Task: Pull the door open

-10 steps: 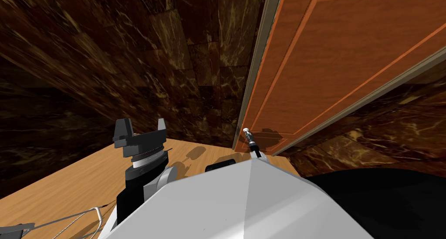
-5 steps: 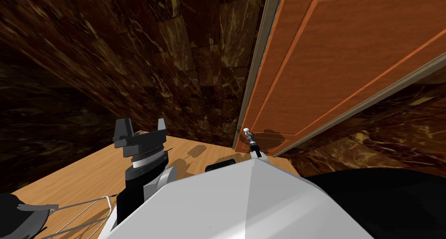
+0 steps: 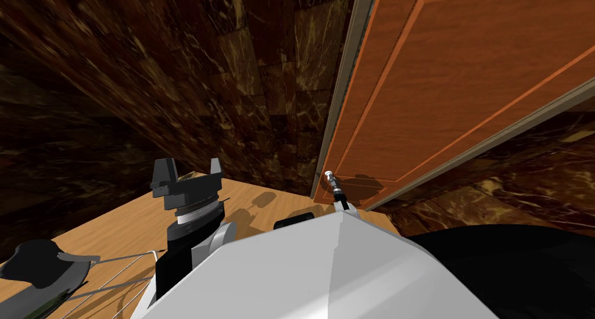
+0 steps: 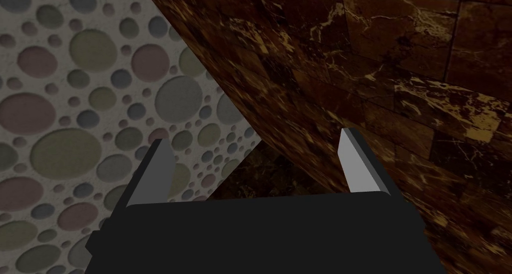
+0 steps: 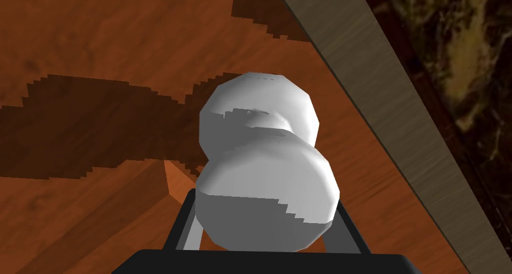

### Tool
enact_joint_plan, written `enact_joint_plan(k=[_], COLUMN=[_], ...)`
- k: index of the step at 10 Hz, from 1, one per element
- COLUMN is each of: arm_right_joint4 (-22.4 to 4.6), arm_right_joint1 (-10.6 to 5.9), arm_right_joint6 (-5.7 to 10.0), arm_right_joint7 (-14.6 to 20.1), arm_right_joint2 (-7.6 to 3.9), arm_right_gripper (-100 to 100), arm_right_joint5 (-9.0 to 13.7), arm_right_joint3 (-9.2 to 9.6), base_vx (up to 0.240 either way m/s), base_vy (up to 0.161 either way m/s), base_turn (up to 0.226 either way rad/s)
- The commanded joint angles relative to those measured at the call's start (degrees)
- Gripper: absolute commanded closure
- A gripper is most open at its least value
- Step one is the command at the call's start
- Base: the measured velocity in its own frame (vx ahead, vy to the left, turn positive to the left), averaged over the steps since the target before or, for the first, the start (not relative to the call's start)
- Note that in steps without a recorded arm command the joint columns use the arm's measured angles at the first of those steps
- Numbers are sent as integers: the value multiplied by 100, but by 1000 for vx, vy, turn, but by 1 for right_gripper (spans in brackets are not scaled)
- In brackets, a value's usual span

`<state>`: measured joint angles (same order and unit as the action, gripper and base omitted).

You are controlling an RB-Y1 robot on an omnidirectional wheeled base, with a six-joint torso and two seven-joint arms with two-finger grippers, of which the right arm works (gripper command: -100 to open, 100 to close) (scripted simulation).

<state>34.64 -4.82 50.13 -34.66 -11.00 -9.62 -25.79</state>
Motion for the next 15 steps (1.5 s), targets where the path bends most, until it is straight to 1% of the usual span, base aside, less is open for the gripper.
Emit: enact_joint_plan(k=[1,2,4,5,7,8,9,10,11,12,13,14,15], arm_right_joint4=[-68,-68,-85,-85,-102,-102,-111,-111,-120,-129,-129,-139,-139], arm_right_joint1=[-12,-12,-14,-14,-16,-16,-17,-17,-18,-19,-19,-20,-20], arm_right_joint6=[23,23,22,22,21,21,21,21,20,19,19,19,19], arm_right_joint7=[286,290,671,725,1096,1159,1365,1381,1611,1751,1848,2047,2082], arm_right_joint2=[36,36,16,16,-4,-4,-14,-14,-25,-35,-35,-46,-46], arm_right_gripper=[100,100,100,100,100,100,100,100,100,100,100,100,100], arm_right_joint5=[65,65,205,205,345,345,416,416,490,564,564,639,639], arm_right_joint3=[63,63,93,93,123,123,138,138,154,170,170,186,186], base_vx=[-34,-23,-37,-32,-35,-32,-32,-24,-31,-46,-33,-39,-28], base_vy=[-14,-7,-11,-17,-11,-16,-18,-12,-10,-15,-15,-13,-12], base_turn=[62,41,60,42,63,44,54,25,65,93,35,63,35])
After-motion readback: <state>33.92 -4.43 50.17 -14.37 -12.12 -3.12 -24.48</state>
